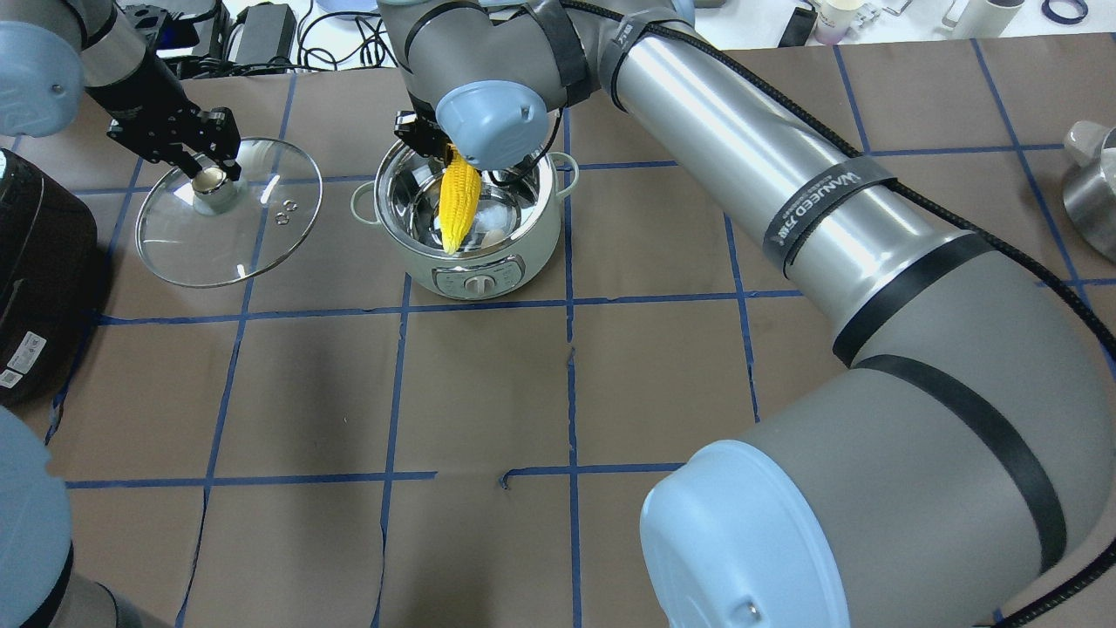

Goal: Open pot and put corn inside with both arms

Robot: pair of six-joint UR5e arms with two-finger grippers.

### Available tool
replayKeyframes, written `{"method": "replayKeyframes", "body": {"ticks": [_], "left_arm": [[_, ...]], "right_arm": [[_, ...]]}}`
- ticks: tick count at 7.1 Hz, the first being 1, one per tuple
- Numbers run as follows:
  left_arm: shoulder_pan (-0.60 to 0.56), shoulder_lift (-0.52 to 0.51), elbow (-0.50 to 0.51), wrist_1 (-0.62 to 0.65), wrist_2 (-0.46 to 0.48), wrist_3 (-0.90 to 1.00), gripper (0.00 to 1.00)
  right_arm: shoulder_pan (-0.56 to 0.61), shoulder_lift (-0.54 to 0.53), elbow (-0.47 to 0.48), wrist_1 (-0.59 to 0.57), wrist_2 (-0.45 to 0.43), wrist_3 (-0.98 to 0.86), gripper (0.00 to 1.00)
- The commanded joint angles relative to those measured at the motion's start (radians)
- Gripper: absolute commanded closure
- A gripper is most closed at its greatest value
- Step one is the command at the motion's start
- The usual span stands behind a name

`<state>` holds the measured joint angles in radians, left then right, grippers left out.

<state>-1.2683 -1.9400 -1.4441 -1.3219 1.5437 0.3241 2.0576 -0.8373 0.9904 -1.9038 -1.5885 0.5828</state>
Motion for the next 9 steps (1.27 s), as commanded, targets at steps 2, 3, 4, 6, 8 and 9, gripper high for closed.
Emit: {"method": "replayKeyframes", "body": {"ticks": [2,3,4,6,8,9], "left_arm": [[0.023,-0.025,-0.077,0.111,0.001,0.046,1.0],[0.024,-0.025,-0.125,0.171,0.001,0.046,1.0],[0.038,-0.028,-0.163,0.202,0.001,0.053,1.0],[0.049,-0.031,-0.197,0.201,0.003,0.078,1.0],[0.053,-0.037,-0.246,0.225,0.012,0.114,1.0],[0.058,-0.039,-0.272,0.254,0.016,0.118,1.0]], "right_arm": [[0.001,0.038,0.002,-0.043,0.002,-0.003,0.15],[0.001,0.037,0.005,-0.049,0.002,-0.004,0.14],[0.001,0.038,0.008,-0.082,0.015,-0.003,0.07],[0.001,0.027,0.019,-0.086,0.028,-0.004,0.0],[-0.005,-0.034,0.034,-0.058,0.022,-0.083,0.0],[-0.037,-0.083,0.036,0.045,0.016,-0.16,0.0]]}}
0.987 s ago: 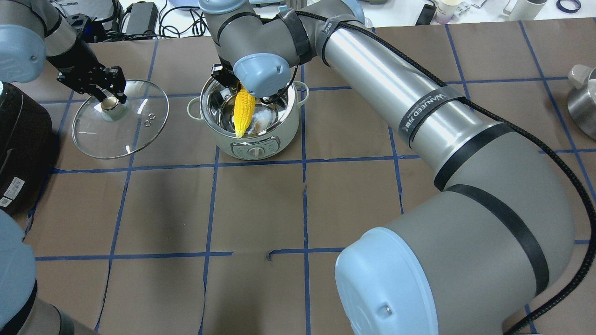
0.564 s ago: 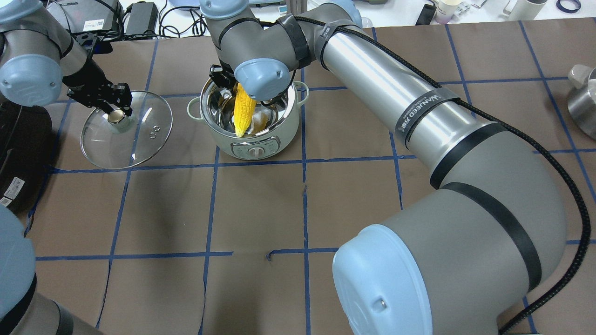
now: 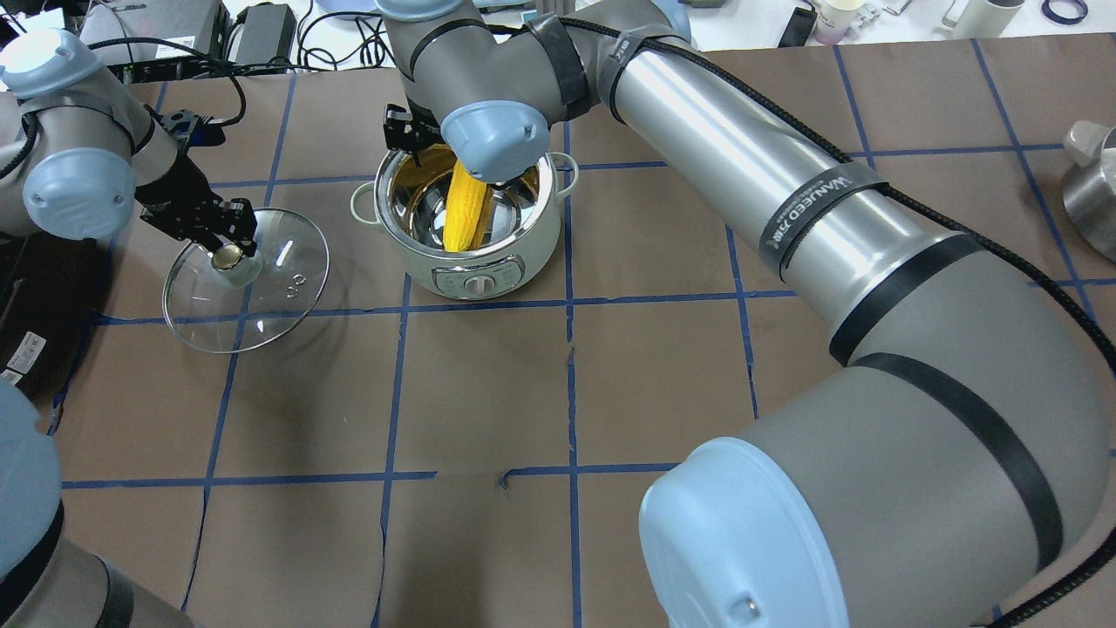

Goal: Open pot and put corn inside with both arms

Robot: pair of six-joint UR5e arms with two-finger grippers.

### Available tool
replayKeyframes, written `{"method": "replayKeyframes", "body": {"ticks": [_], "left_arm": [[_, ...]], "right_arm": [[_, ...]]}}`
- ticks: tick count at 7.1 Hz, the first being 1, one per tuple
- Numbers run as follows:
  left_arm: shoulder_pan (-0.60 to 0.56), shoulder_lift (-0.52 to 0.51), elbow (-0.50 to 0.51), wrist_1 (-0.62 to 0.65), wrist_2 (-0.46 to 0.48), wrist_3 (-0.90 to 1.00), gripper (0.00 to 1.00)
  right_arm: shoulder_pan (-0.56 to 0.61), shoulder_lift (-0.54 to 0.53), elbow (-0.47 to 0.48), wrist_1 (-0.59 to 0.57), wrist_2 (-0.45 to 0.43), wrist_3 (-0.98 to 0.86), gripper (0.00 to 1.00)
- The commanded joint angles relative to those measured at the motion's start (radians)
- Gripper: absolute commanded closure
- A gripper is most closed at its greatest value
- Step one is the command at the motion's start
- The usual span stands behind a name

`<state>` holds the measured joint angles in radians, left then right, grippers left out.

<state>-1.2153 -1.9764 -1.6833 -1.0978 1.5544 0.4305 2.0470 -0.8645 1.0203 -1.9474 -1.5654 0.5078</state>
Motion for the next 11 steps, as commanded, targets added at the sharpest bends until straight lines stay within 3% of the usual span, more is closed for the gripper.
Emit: {"method": "replayKeyframes", "body": {"ticks": [1,2,4,5,6,8,9,11], "left_arm": [[0.022,-0.002,-0.056,0.045,0.006,0.023,1.0],[0.026,-0.004,-0.065,0.071,0.006,0.03,1.0],[0.026,-0.009,-0.069,0.073,0.006,0.03,1.0],[0.026,-0.012,-0.067,0.072,0.007,0.03,0.69],[0.026,-0.012,-0.056,0.062,0.007,0.03,0.01],[0.026,0.011,-0.052,0.04,0.007,0.031,0.0],[0.025,0.03,-0.038,0.009,0.01,0.028,0.0],[-0.009,0.108,0.041,-0.162,0.006,0.013,0.0]], "right_arm": [[-0.083,-0.109,0.007,0.185,-0.001,-0.156,0.0],[-0.141,-0.163,0.015,0.297,-0.008,-0.24,0.0],[-0.276,-0.29,0.096,0.36,-0.001,-0.36,0.0],[-0.328,-0.376,0.166,0.386,-0.008,-0.462,0.0],[-0.358,-0.46,0.248,0.386,-0.011,-0.489,0.0],[-0.364,-0.565,0.39,0.38,-0.048,-0.52,0.0],[-0.364,-0.617,0.449,0.317,-0.057,-0.522,0.0],[-0.421,-0.622,0.462,0.295,-0.035,-0.572,0.0]]}}
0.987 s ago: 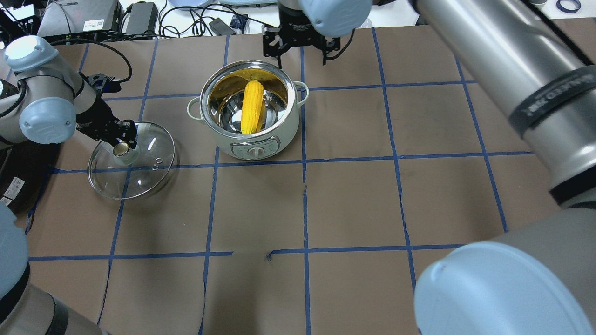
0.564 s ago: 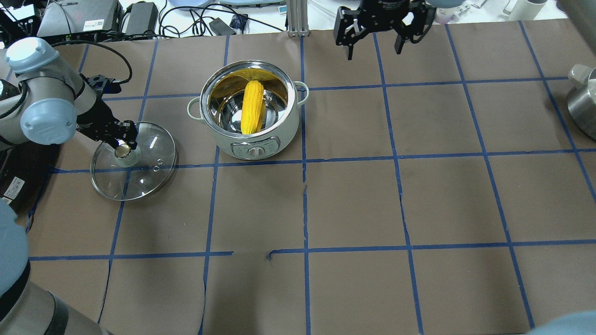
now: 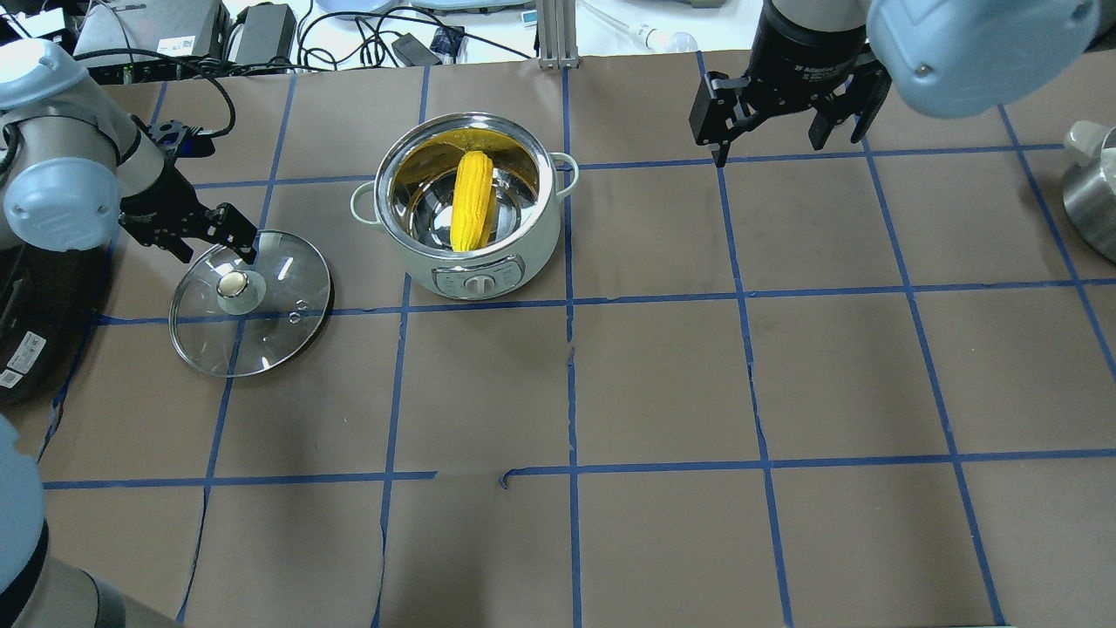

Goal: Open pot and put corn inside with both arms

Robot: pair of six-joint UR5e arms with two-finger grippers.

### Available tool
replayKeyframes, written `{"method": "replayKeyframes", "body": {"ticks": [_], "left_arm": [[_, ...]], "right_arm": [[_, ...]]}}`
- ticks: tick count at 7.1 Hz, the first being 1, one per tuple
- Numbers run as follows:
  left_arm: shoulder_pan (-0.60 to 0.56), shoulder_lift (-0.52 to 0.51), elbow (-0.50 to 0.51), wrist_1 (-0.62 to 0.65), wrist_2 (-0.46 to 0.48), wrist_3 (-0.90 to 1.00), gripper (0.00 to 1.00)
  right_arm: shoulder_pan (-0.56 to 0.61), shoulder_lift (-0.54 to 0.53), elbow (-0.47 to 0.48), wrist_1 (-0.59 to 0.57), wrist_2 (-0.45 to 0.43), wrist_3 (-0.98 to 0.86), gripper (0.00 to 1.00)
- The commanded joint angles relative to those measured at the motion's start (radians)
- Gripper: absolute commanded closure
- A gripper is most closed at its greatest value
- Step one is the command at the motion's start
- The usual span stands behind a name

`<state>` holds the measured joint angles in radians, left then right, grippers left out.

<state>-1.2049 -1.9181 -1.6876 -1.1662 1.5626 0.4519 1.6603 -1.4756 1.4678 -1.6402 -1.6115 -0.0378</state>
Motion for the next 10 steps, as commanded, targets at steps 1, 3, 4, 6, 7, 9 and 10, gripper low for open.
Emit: {"method": "replayKeyframes", "body": {"ticks": [1,3,4,6,7,9,10], "left_arm": [[-0.04,0.089,0.078,-0.18,-0.01,-0.027,0.0],[-0.088,0.155,0.14,-0.286,-0.009,-0.123,0.0],[-0.097,0.192,0.161,-0.347,-0.015,-0.156,0.0],[-0.18,0.246,0.21,-0.406,-0.044,-0.348,0.0],[-0.236,0.252,0.232,-0.406,-0.036,-0.427,0.0],[-0.271,0.283,0.249,-0.426,-0.035,-0.44,0.0],[-0.294,0.295,0.246,-0.426,-0.032,-0.45,0.0]], "right_arm": [[-0.037,-0.018,0.014,-0.013,0.013,-0.031,0.0],[-0.042,-0.031,0.002,-0.012,0.019,-0.039,0.0],[-0.042,-0.049,0.003,-0.001,0.018,-0.042,0.0],[-0.047,-0.046,0.014,-0.001,0.022,-0.037,0.0],[-0.047,-0.045,0.014,-0.001,0.021,-0.039,0.0],[-0.047,-0.045,0.014,-0.003,0.021,-0.039,0.0],[-0.047,-0.045,0.014,-0.004,0.021,-0.039,0.0]]}}
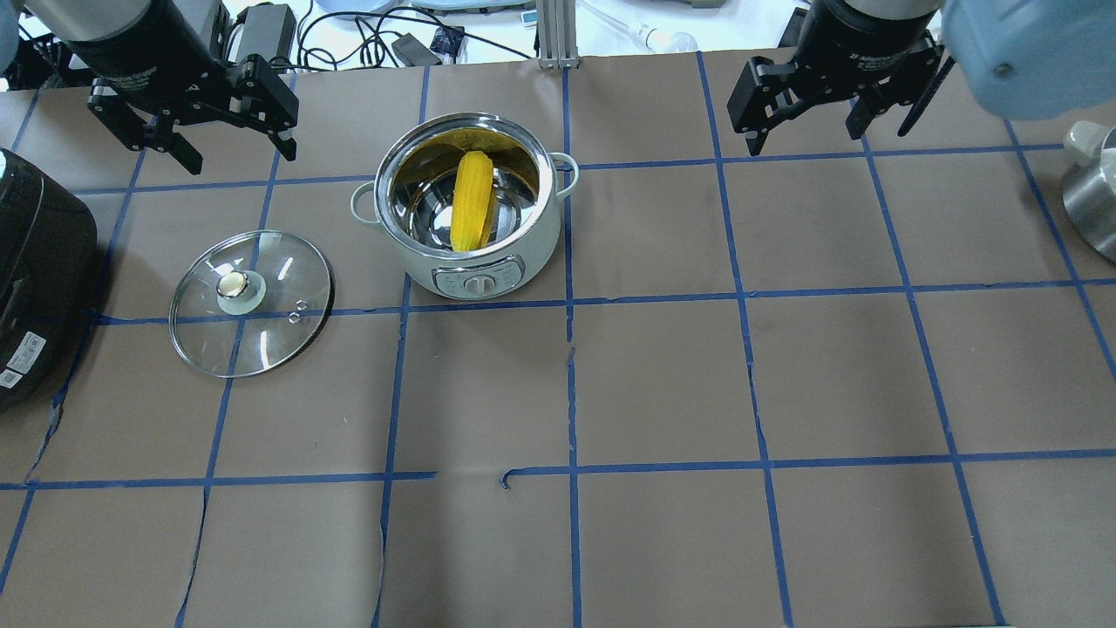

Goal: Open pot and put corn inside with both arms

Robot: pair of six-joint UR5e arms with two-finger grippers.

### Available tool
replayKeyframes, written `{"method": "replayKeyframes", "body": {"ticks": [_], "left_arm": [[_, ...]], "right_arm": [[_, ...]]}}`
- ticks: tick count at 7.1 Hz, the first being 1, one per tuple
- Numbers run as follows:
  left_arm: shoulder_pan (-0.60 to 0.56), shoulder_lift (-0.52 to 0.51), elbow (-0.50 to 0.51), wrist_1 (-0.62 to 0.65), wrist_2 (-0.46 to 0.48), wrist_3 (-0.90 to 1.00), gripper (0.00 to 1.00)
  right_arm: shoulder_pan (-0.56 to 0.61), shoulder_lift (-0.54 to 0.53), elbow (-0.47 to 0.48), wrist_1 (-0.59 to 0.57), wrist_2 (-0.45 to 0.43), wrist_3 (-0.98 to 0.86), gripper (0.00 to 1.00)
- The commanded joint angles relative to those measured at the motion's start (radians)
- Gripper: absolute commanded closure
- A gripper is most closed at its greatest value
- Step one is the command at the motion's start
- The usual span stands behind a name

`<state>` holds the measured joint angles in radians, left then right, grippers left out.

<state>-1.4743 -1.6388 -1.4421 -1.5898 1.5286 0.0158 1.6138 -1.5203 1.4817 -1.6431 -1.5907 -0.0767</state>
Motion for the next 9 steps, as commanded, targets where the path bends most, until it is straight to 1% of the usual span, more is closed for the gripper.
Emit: {"method": "replayKeyframes", "body": {"ticks": [1,2,4,6,9], "left_arm": [[-0.055,0.022,-0.004,0.001,0.004,-0.032,0.0],[-0.075,0.033,-0.021,0.002,0.002,-0.036,0.0],[-0.08,0.051,-0.049,0.005,0.01,-0.037,0.0],[-0.093,0.056,-0.05,0.004,0.015,-0.037,0.0],[-0.096,0.039,-0.043,0.004,0.016,-0.066,0.0]], "right_arm": [[0.0,0.0,0.0,0.0,-0.002,0.0,0.0],[0.0,0.002,0.0,-0.001,-0.002,0.0,0.0],[-0.006,0.002,0.0,0.002,0.0,0.014,0.0],[-0.038,0.0,0.002,0.003,0.005,0.011,0.0],[-0.034,-0.009,0.0,0.008,0.015,0.043,0.0]]}}
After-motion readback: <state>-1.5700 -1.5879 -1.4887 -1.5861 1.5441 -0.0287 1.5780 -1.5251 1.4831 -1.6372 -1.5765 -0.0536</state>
